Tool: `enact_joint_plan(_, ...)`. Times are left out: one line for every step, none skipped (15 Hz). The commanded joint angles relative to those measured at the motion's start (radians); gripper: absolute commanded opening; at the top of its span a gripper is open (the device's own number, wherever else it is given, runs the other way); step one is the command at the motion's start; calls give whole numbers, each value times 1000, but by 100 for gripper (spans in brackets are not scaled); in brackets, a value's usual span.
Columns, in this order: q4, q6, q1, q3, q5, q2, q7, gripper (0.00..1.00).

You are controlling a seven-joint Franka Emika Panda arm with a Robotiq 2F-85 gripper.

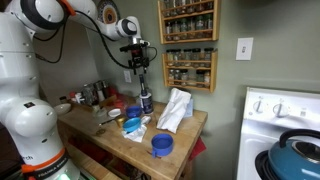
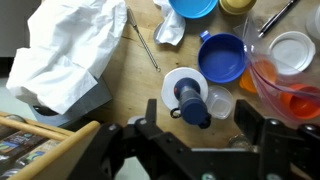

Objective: Place the flashlight on the blue can

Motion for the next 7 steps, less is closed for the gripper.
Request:
enact_joint_plan(-62, -7, -2, 4, 50, -173, -29, 100)
enact_joint_plan(-83, -4, -4, 2, 62, -224, -49, 100)
enact_joint_plan(-120, 24, -2, 0, 57, -284, -112, 100)
enact_joint_plan(-154, 45, 3, -1, 42, -343, -162, 100)
enact_joint_plan(-181, 56, 10, -4, 54, -393, -204, 100)
enact_joint_plan(-50, 0, 7, -2, 38, -259, -131, 100)
enact_joint_plan(-77, 3, 11, -4, 39, -311, -159, 100)
